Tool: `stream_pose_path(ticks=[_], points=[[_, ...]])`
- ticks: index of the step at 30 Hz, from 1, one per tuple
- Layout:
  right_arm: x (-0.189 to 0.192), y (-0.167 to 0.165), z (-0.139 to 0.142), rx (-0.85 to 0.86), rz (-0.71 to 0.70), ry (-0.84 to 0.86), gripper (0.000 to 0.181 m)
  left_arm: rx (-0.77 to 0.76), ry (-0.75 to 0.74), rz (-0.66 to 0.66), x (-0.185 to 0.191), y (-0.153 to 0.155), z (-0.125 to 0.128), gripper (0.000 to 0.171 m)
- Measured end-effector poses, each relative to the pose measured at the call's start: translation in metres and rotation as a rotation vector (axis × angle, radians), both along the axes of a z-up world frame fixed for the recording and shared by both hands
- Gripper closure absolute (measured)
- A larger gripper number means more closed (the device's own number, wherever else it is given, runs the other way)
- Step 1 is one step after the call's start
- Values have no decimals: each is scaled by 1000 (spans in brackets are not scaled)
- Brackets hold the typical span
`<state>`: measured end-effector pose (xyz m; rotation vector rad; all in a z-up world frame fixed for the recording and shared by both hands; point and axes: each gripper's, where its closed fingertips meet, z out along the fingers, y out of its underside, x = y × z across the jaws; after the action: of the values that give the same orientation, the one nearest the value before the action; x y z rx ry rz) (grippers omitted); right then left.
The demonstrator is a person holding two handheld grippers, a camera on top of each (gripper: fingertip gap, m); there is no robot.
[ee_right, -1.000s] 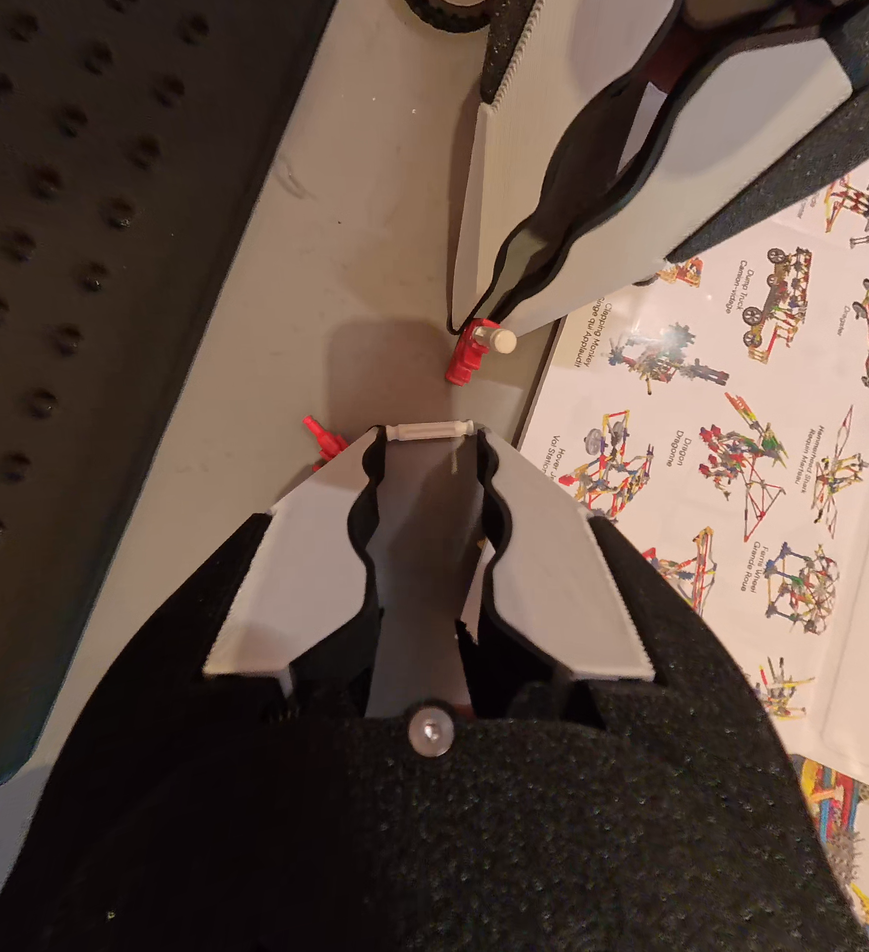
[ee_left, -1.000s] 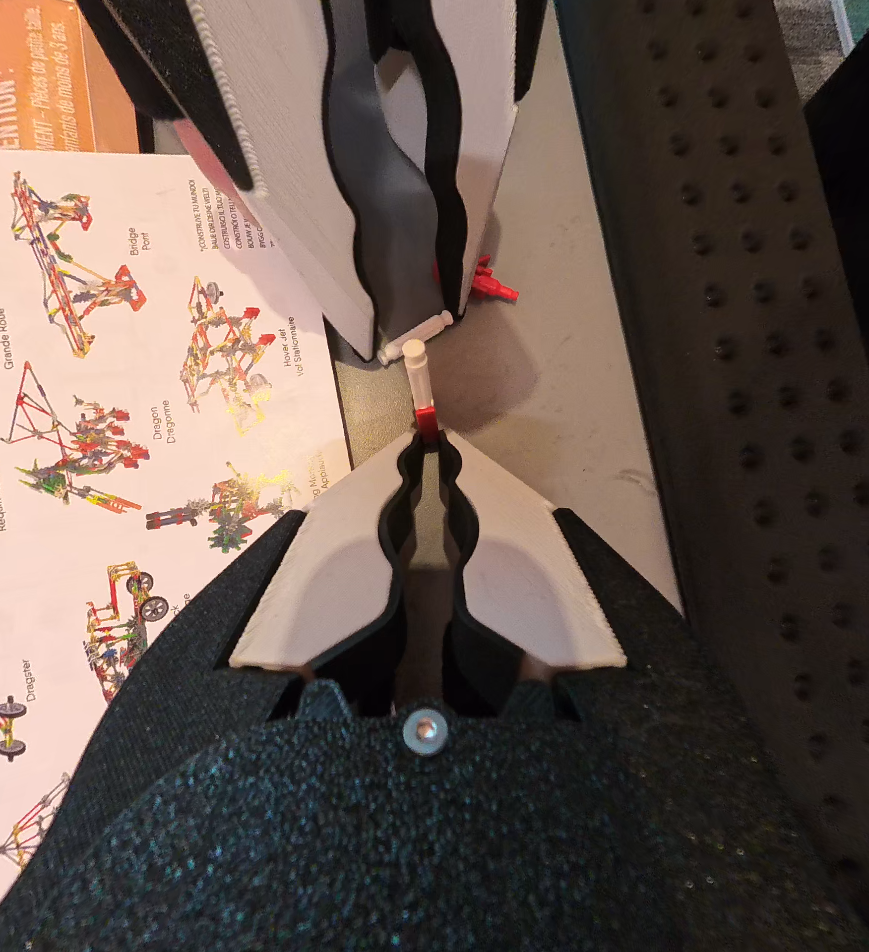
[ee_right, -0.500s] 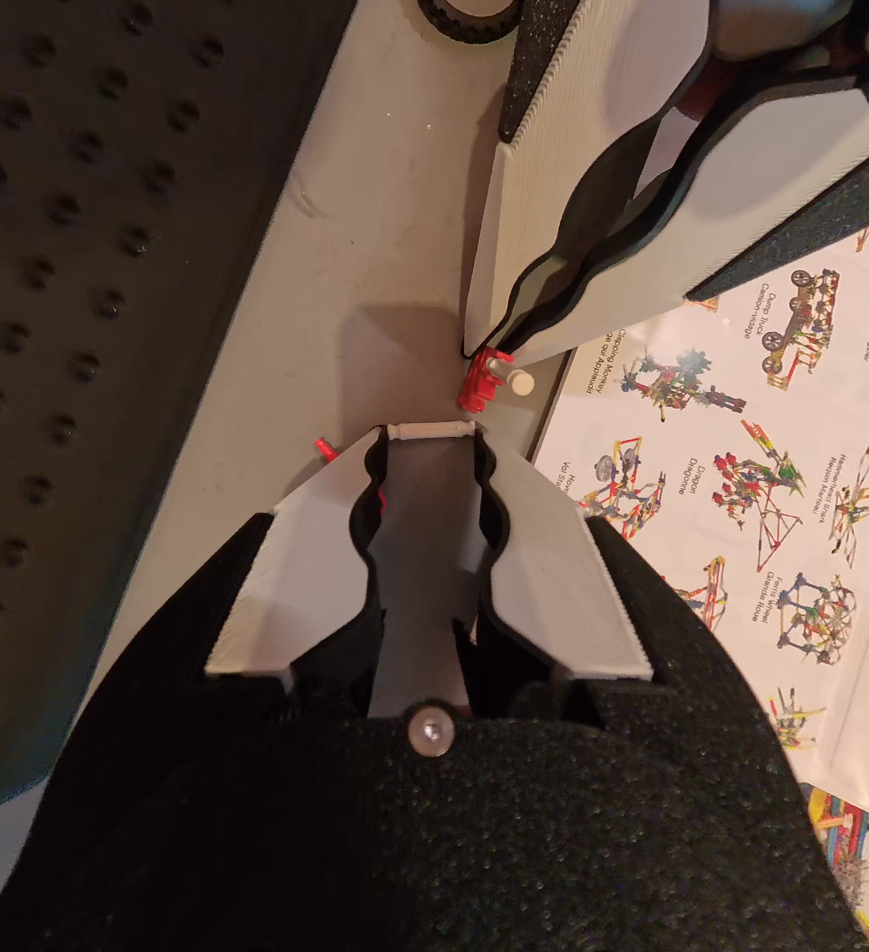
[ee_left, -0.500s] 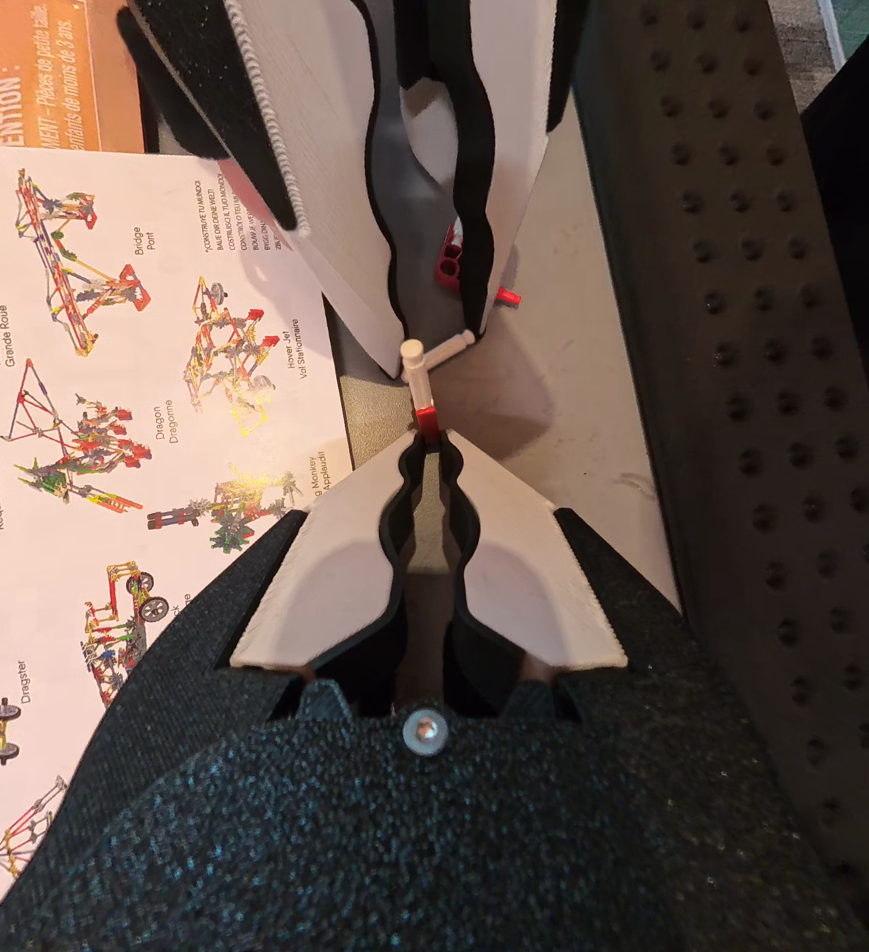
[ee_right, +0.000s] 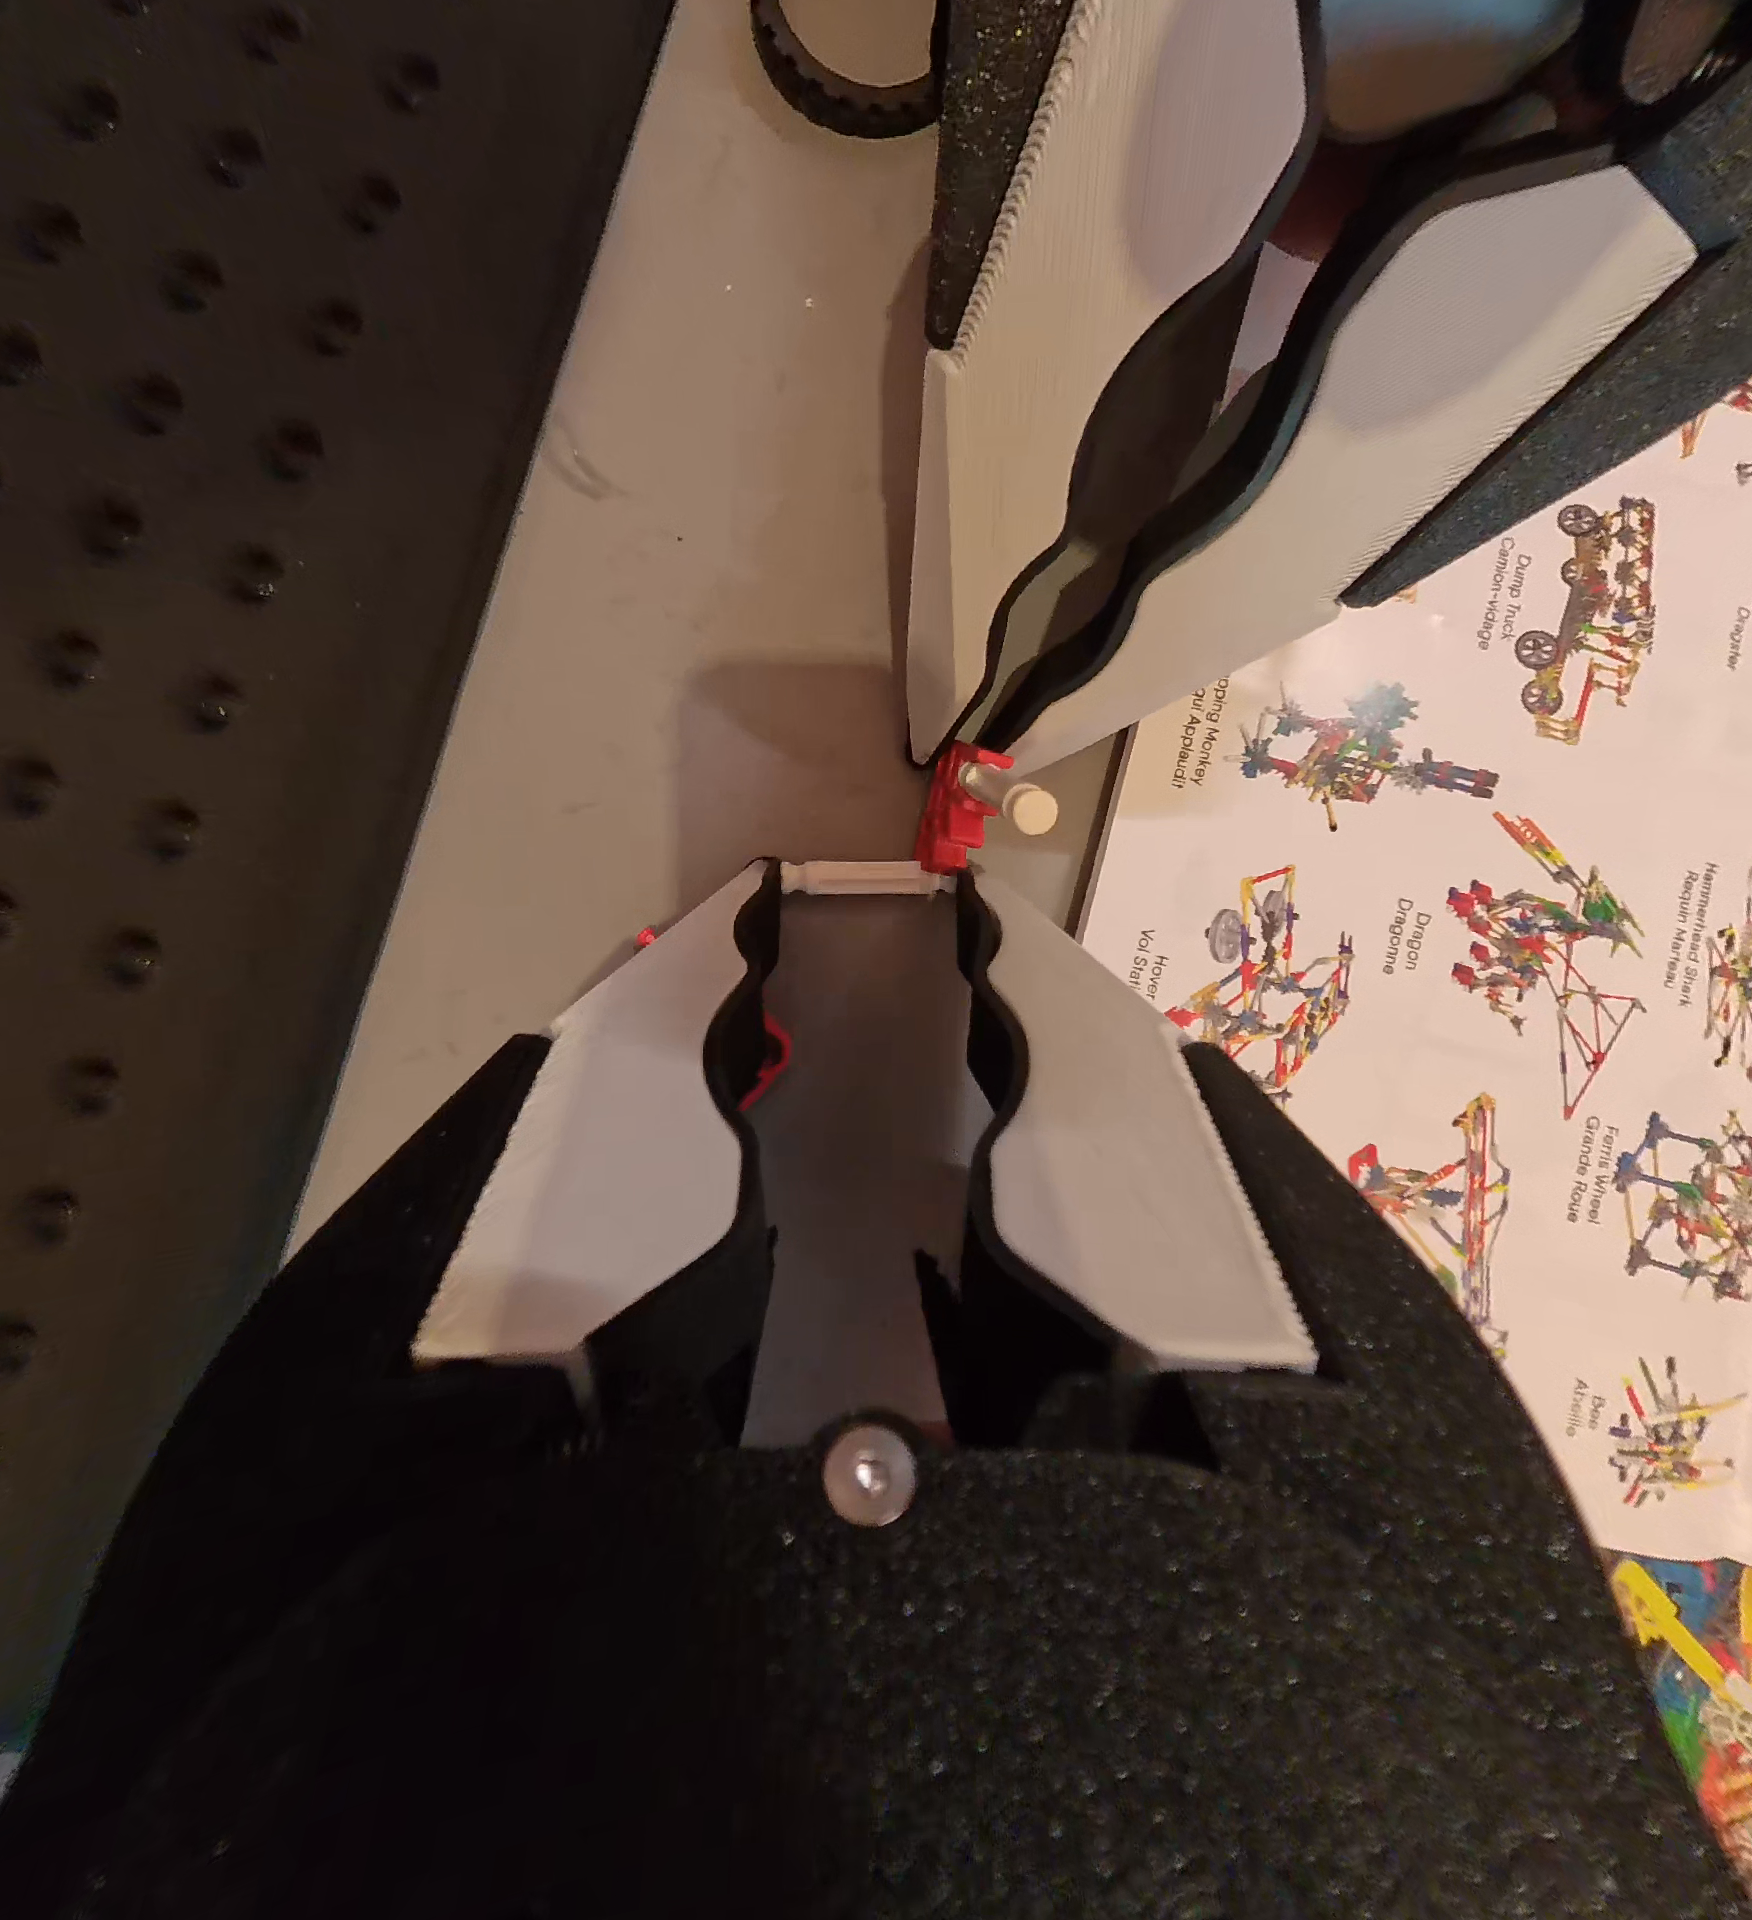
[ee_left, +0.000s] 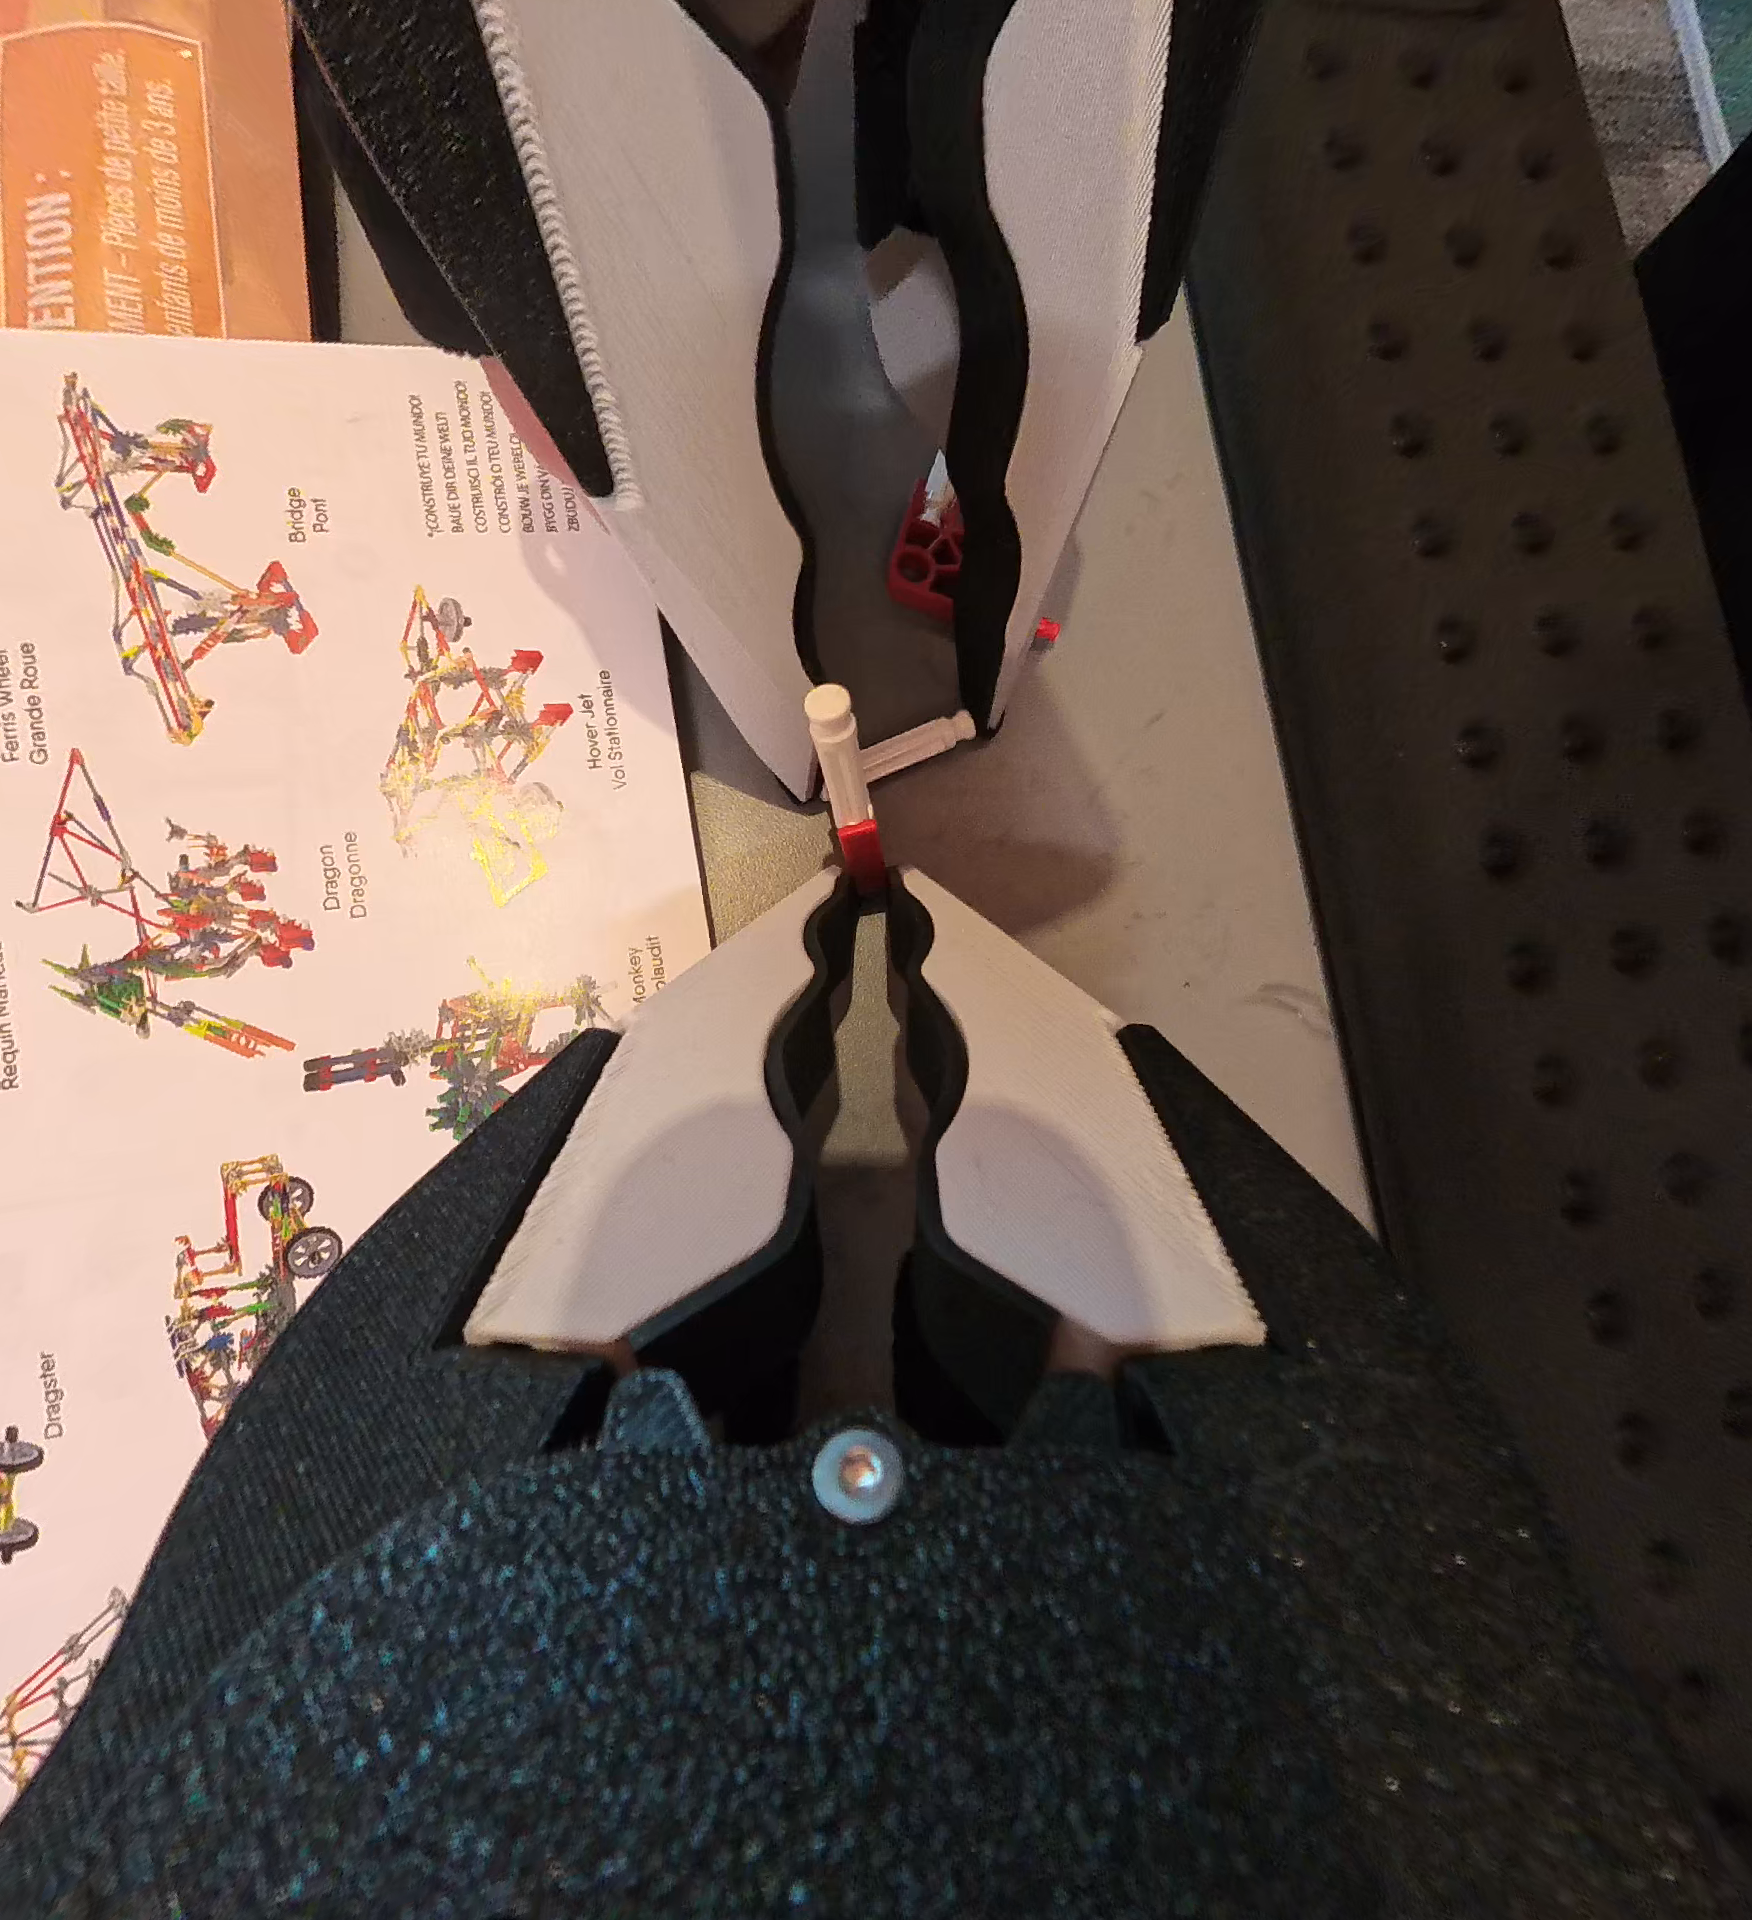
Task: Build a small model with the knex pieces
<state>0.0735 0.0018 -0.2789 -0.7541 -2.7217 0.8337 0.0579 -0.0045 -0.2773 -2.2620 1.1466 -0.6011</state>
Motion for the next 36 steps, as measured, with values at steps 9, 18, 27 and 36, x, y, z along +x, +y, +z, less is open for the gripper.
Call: stream_pose_path(ticks=[9, 18, 27, 36], points=[[0, 0, 1, -75, -51, -3, 148, -1, -6, 1, 0, 0, 0, 170], [-7, 4, 16, -266, -224, 64, 149, -9, -33, 1, 0, 0, 0, 170], [-10, 4, 19, -310, -281, 101, 149, -3, -27, 1, 0, 1, 1, 170], [-11, 0, 15, -256, -261, 107, 149, 15, -8, -7, 0, 1, 0, 171]])
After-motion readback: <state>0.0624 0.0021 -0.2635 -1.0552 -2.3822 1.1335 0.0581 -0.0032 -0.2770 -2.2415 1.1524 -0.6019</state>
